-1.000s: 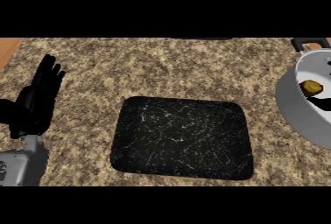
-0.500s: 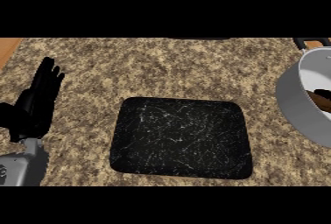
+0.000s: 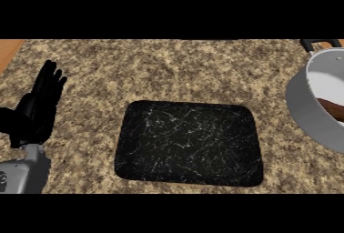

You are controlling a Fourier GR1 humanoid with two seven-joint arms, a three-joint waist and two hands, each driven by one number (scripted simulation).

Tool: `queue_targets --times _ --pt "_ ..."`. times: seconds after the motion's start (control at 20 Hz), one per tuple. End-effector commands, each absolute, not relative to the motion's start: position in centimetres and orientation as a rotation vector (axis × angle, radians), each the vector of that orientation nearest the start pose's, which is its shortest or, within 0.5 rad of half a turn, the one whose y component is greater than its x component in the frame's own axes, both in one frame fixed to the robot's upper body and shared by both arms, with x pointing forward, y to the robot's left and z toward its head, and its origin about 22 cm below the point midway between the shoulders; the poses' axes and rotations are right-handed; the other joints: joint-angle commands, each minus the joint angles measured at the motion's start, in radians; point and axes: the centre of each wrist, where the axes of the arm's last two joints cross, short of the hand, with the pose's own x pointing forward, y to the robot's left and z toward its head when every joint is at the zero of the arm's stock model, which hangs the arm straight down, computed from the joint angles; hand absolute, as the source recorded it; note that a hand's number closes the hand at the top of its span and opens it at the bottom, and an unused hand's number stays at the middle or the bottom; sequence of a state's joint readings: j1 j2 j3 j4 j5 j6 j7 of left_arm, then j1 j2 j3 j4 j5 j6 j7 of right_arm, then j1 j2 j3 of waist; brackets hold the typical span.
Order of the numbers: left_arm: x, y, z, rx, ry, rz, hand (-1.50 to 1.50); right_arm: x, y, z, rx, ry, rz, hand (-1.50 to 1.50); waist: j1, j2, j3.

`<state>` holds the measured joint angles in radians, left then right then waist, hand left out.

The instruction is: Pick the sweet potato from the tray and place it in the pot

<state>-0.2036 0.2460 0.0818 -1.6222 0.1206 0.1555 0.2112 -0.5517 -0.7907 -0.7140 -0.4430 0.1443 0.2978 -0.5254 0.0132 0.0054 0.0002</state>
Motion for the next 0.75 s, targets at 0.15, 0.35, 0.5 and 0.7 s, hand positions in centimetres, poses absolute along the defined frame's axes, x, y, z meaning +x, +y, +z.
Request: queue_targets --times 0.15,0.35,0.5,0.7 --pt "28.8 27.5 9.0 0.181 -1.628 0.052 0.00 21.8 -59.3 8.1 -0.557 -1.719 -0.111 -1.50 0.007 0.005 0.005" --pt "29.7 27.2 9.0 0.178 -1.626 0.064 0.00 21.7 -60.4 10.8 -0.544 -1.704 -0.045 -1.50 0.005 0.004 0.004" --pt "27.8 25.6 8.1 0.188 -1.623 0.057 0.00 19.5 -61.4 10.5 -0.554 -1.715 -0.061 -1.50 0.004 0.002 0.004" --pt "28.3 27.7 8.5 0.164 -1.613 0.053 0.00 19.2 -61.8 11.4 -0.563 -1.702 -0.067 -1.50 0.011 0.005 0.005"
